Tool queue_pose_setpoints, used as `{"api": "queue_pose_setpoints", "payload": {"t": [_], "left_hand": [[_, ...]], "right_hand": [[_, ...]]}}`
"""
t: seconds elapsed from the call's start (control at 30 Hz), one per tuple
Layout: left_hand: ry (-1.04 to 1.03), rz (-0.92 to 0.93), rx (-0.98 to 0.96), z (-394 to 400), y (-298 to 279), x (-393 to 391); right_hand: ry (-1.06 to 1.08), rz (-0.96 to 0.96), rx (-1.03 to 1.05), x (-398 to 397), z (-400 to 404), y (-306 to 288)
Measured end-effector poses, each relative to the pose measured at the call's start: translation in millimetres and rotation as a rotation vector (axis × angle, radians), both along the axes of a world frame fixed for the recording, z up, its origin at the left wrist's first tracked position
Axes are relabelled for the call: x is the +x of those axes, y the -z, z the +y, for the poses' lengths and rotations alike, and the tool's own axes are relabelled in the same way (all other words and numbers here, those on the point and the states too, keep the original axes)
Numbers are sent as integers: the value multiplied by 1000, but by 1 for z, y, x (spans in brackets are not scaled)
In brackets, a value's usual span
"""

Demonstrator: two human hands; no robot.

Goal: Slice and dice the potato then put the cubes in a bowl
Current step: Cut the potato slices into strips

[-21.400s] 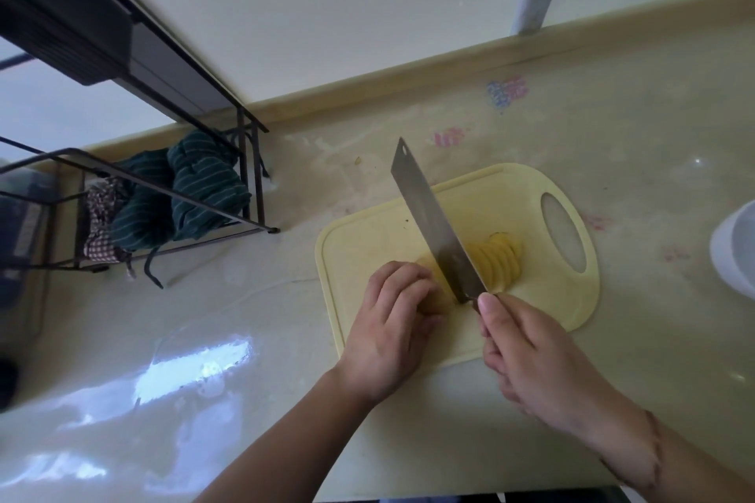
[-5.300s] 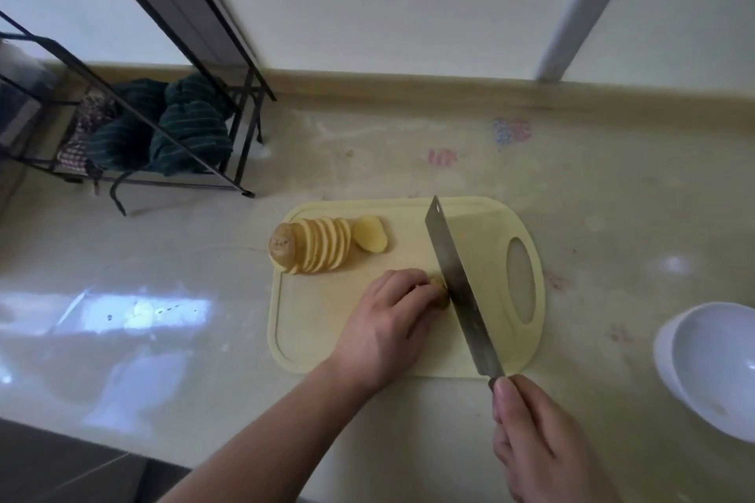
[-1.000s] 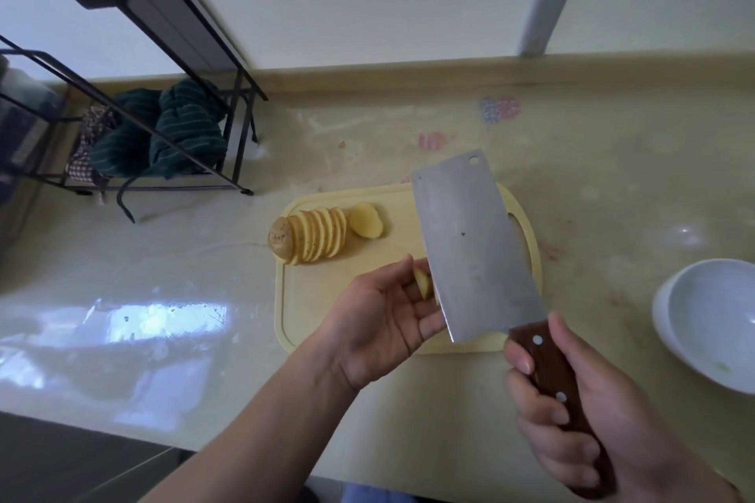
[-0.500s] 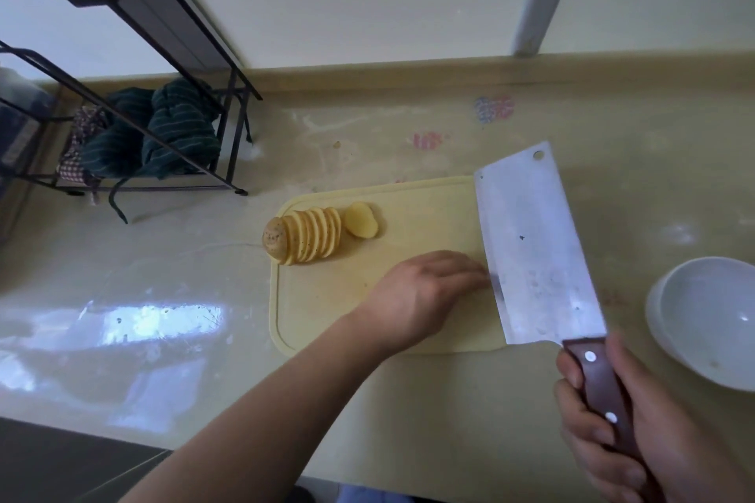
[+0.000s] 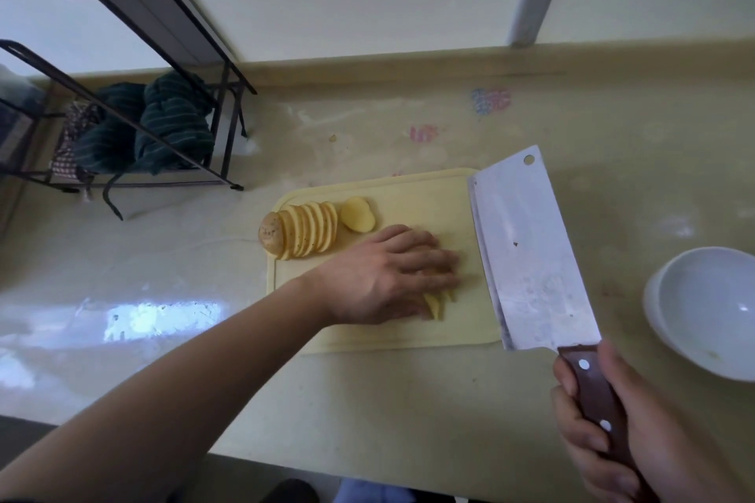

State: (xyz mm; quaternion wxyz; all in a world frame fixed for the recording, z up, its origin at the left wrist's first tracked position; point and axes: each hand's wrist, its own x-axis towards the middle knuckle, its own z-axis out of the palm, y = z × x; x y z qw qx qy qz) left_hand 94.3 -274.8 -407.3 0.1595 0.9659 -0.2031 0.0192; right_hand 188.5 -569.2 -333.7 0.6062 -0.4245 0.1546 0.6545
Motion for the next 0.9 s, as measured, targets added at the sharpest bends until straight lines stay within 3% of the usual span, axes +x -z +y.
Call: {"api": "queue_pose_setpoints", "payload": {"t": [0.2,0.4,0.6,0.77,0.9], "left_hand": [[58,-111,-17,0,3,7],[-375,-175,-59,-10,8,-19],[-814,-62,-263,-57,3,-31],[-939,28,-349,-69,-5,-26],[-975,18,-291,-66,-9,-30]], "right_hand": [[-8,-29,-30,-4,2,-2],[-2,-79,-53,-7,6,-3],[-14,-125,-61,-13,14,-1],[-14,-132,-78,-15,22,-6],[-38,-196,-124,-14,23,-8]]}}
